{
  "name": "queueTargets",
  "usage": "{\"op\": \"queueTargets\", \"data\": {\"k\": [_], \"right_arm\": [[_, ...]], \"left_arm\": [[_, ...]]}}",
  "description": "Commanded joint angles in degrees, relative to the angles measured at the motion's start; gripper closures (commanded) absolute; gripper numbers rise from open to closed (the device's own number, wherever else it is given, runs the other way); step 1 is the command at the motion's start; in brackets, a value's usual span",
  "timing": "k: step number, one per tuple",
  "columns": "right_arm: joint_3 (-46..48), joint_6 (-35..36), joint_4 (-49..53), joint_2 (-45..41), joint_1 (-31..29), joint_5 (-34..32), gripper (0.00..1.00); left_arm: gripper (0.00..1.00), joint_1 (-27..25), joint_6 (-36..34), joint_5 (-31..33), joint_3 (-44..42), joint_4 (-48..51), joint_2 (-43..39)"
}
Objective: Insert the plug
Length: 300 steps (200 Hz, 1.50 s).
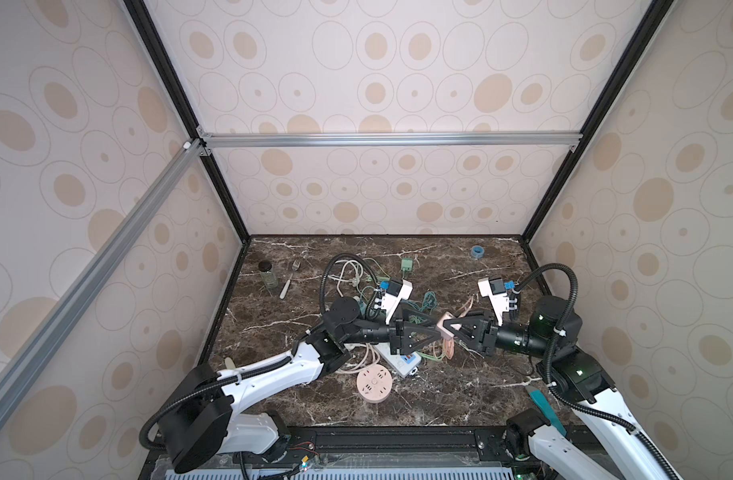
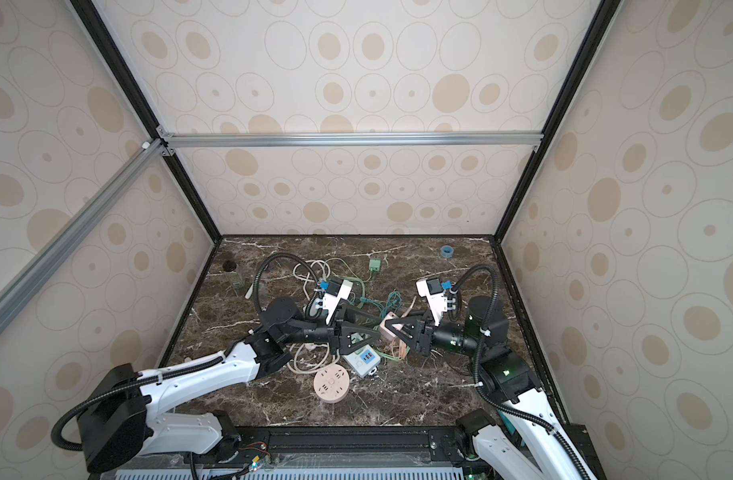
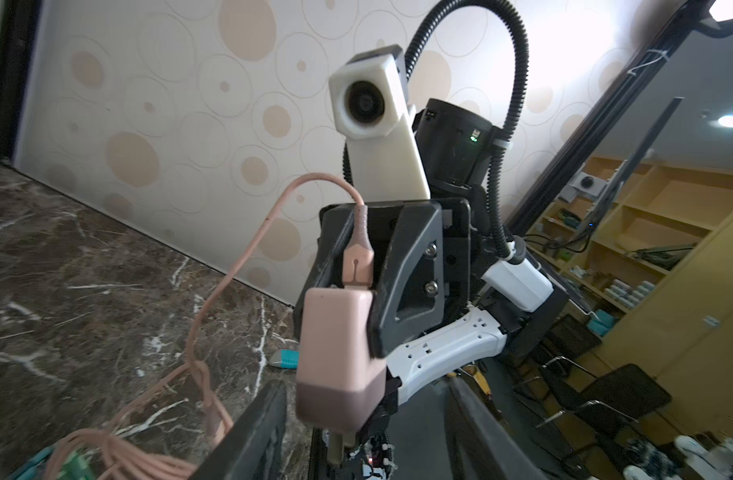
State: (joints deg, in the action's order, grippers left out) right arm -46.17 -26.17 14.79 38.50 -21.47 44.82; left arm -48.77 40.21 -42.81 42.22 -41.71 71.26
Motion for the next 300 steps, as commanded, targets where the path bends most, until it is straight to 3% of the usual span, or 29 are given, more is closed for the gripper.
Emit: {"op": "queueTargets", "data": {"k": [1, 33, 74, 123, 152, 195, 248, 300], "right_arm": [[-1.95, 4.29, 4.58, -1.05, -0.52, -4.69, 0.91], [-2.15, 5.76, 7.36, -0.97, -2.87, -9.72, 0.93], [-4.81, 10.49, 11.91, 0.89, -10.89, -21.75, 0.96], [-7.79, 16.2, 15.82, 8.12, -28.38, -45.96, 1.0], [-6.74, 17.88, 12.94, 10.28, -34.62, -53.15, 1.0], [-1.85, 22.66, 3.08, 12.12, -46.27, -64.72, 1.0], [3.41, 24.37, -8.1, 18.84, -53.55, -69.34, 1.0], [9.89, 20.74, -18.38, 21.05, -53.75, -67.18, 1.0]], "left_arm": [[0.35, 1.71, -6.33, 9.3, -2.22, 9.81, -6.59], [0.27, 4.88, -7.68, 19.52, -6.77, 20.9, -16.22], [0.29, 8.16, -6.35, 29.51, -9.57, 38.3, -20.07], [0.38, 8.61, -1.01, 33.75, -16.2, 42.09, -21.86], [0.4, 8.76, 1.15, 35.41, -19.59, 44.78, -27.21], [0.43, 8.74, 7.21, 34.03, -28.64, 40.37, -32.24], [0.43, 8.71, 7.47, 30.4, -32.64, 39.59, -33.3], [0.44, 8.7, 6.48, 27.03, -34.56, 39.19, -32.35]]}}
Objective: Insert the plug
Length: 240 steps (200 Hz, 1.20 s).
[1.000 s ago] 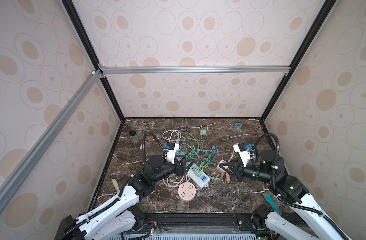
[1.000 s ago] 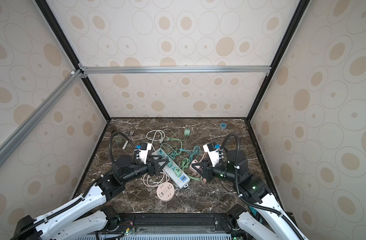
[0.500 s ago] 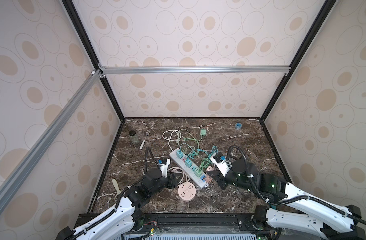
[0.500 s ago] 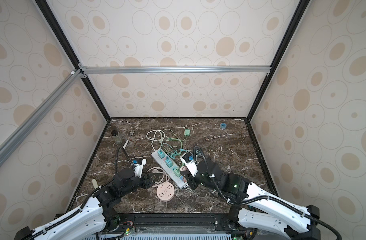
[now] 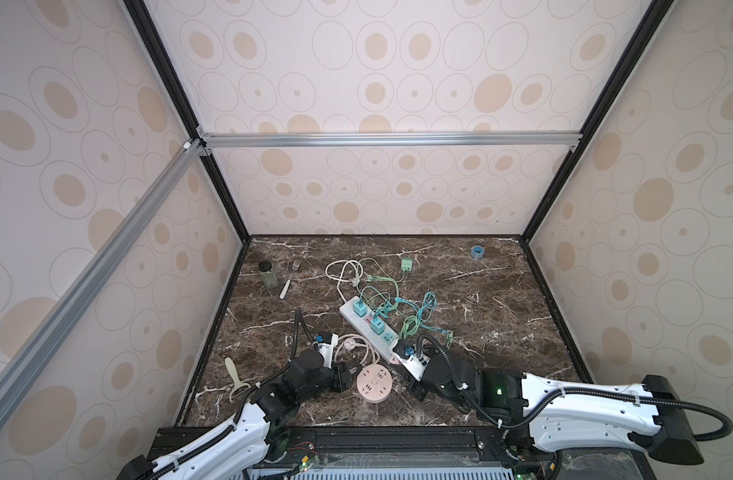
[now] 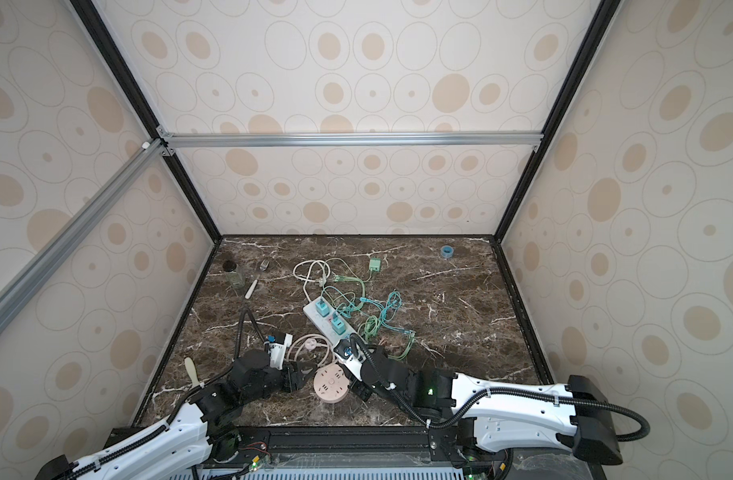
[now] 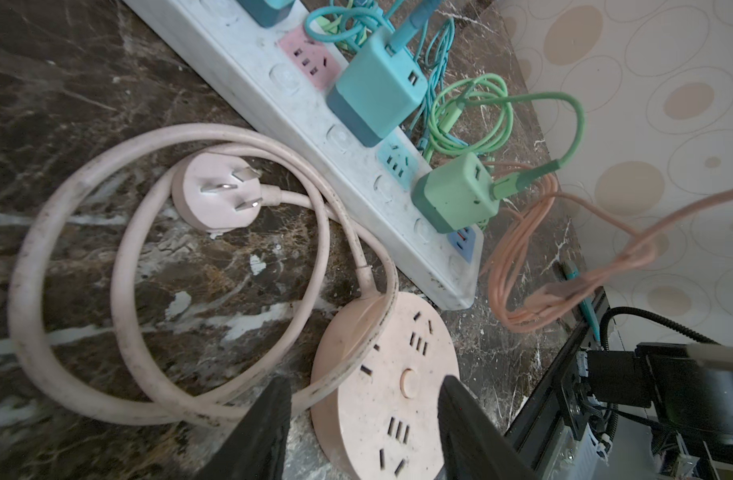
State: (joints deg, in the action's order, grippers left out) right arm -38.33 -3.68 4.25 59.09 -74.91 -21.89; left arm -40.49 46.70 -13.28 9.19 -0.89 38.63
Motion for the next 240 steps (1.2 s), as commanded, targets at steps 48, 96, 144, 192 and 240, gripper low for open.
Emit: {"op": "queueTargets", "data": {"k": [48, 96, 144, 192, 240], "right_arm": [[3.76, -3.73, -10.66, 3.93, -2.41, -2.99, 1.0], [4.93, -5.34, -17.88, 9.58, -3.77, -3.72, 1.0], [5.8, -5.96, -22.58, 13.65, -3.76, -4.68, 1.0], [5.98, -7.93, -23.42, 16.14, -3.8, -3.69, 1.0], [7.73, -8.06, -24.86, 14.76, -3.76, 0.13, 1.0]], "left_arm": [[0.49, 0.41, 1.68, -4.87, -5.1, -4.39, -0.11], [0.5, 0.5, 2.43, -6.52, -6.78, -6.49, -1.21], [0.49, 0.46, 1.33, -8.26, -6.28, -6.79, -0.76], [0.56, 0.4, 1.98, -8.07, -6.25, -9.63, 2.87], [0.62, 0.33, 1.86, -7.96, -6.09, -10.46, 4.7]]}}
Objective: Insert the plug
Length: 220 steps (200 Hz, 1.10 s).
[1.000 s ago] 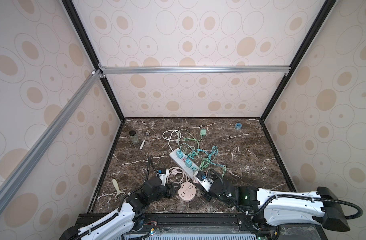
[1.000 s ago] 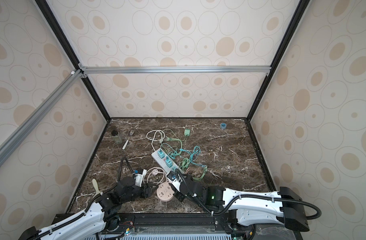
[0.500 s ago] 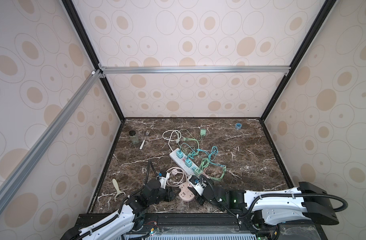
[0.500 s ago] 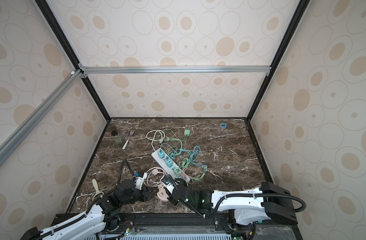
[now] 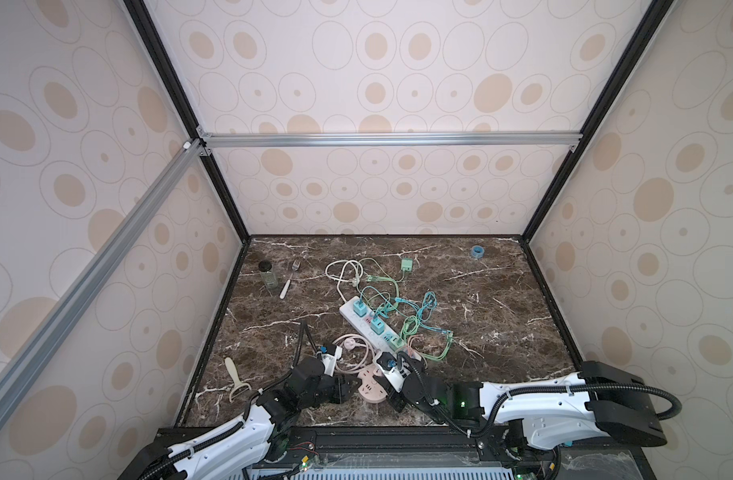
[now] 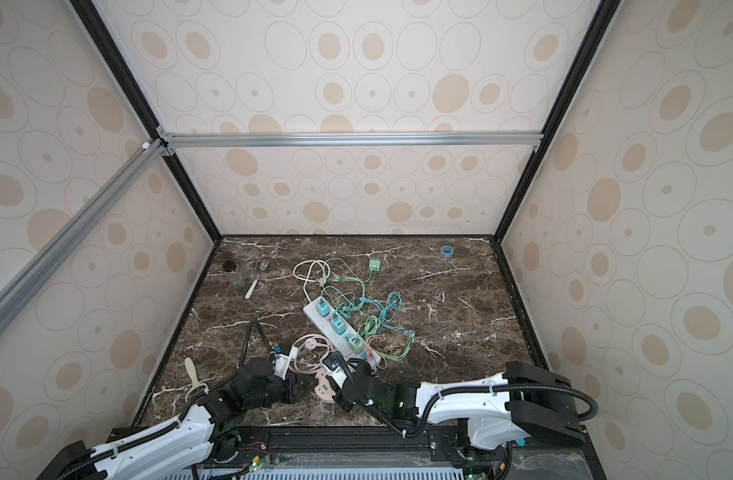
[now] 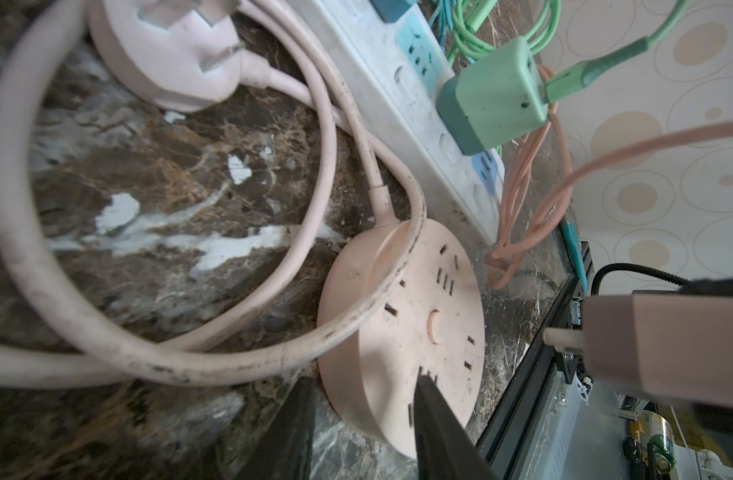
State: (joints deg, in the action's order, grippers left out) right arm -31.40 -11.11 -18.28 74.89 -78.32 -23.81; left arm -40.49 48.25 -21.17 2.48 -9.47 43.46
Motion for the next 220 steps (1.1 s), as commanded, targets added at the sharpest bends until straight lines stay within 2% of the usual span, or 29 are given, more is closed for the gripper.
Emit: {"op": "queueTargets", "data": {"k": [1, 49, 114, 220], "right_arm": [[0.81, -0.6, -2.35, -1.05, -0.39, 2.16, 1.0], [-0.65, 0.96, -2.56, 1.66, -0.33, 8.37, 1.0], [-1.75, 2.45, -6.6, 6.81, -0.23, 7.59, 1.0], [-3.96, 1.61, -7.73, 11.28, 1.63, 7.02, 1.0]], "left_arm": [[0.63, 0.33, 0.29, -0.04, 0.61, -1.82, -0.17], [0.64, 0.34, 0.52, 1.13, 0.11, -2.35, -0.79], [0.73, 0.41, 0.98, 1.41, -0.82, -3.62, -0.44], [0.76, 0.35, 0.75, 1.78, -1.34, -3.12, -0.4]]}}
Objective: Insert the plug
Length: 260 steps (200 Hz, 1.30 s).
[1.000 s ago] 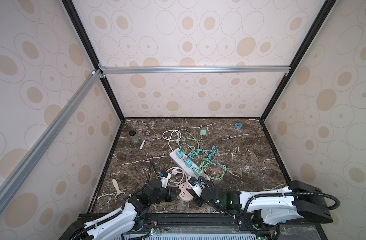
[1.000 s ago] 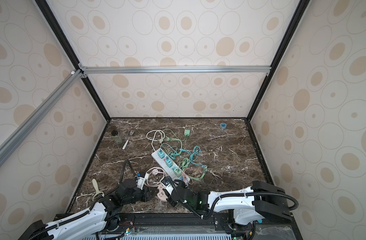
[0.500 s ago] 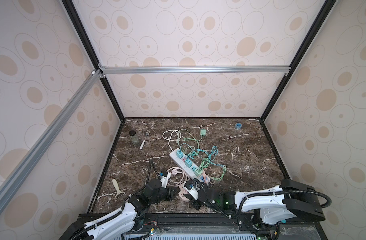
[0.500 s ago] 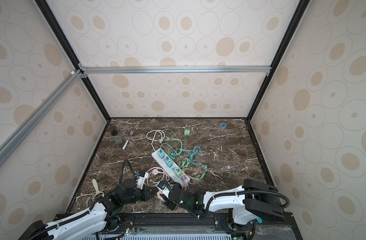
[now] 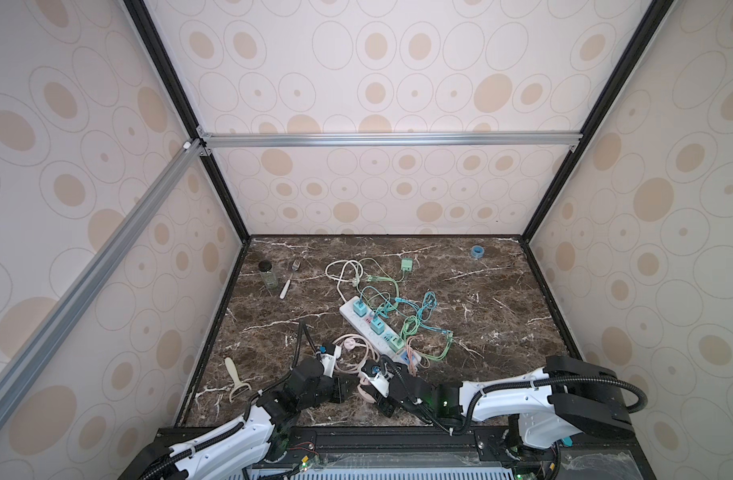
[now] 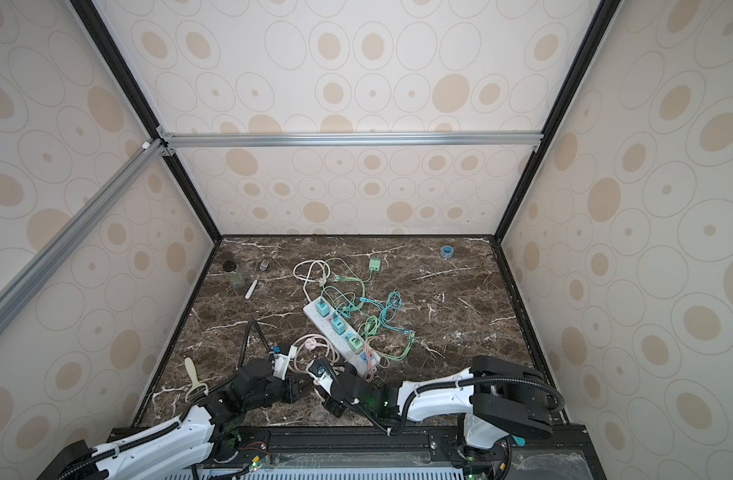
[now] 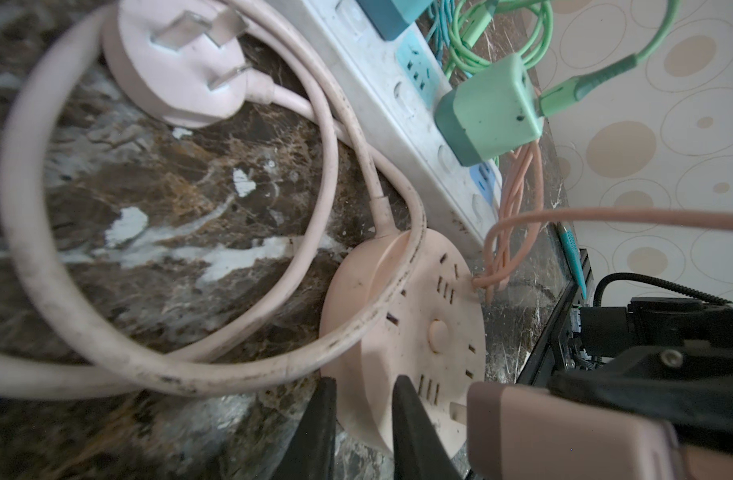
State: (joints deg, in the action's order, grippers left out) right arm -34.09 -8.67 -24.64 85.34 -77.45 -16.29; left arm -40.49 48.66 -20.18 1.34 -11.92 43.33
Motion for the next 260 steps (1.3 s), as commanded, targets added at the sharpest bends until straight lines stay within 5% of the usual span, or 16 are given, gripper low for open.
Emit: {"op": "queueTargets", "data": {"k": [1, 260], "right_arm": [[-1.3, -0.88, -1.37, 0.81, 0.78, -0.54, 1.0], [-5.72, -3.09, 7.47, 3.69, 2.91, 1.81, 1.0]], "left_arm": [[0.76, 0.38, 0.31, 0.78, -0.2, -0.66, -0.26], [0.76, 0.36, 0.58, 1.78, -1.42, 2.65, -5.09]]}}
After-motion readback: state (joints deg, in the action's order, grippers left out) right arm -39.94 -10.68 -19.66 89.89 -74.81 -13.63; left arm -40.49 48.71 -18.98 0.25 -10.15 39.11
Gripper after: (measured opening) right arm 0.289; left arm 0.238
